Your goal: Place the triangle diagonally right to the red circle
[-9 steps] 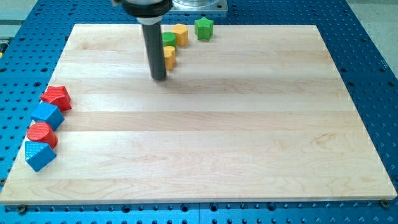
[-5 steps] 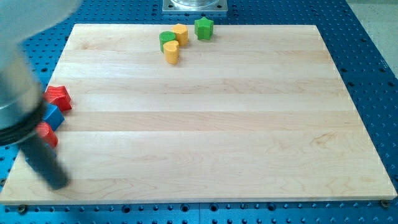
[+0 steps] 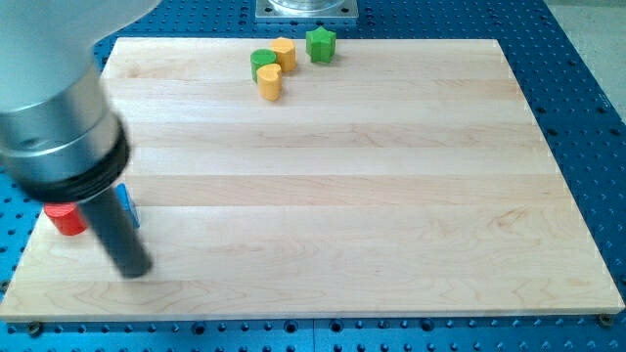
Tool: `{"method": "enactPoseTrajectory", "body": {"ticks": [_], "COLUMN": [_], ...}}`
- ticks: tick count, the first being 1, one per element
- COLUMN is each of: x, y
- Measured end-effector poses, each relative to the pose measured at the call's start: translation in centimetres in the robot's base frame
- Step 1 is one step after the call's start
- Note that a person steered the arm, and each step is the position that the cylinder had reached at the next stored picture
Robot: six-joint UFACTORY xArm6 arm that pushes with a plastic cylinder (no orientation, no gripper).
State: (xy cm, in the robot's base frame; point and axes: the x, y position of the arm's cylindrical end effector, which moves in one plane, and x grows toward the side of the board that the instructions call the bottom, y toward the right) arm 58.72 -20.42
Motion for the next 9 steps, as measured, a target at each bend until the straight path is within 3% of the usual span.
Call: {"method": "enactPoseTrajectory", "body": {"ticks": [1, 2, 4, 7, 8, 9], "x": [1.0, -3.0, -9.2, -5.4, -11.7, -14.9], "y": [-8.1, -7.5, 5.4, 5.7, 12.2, 15.9]}}
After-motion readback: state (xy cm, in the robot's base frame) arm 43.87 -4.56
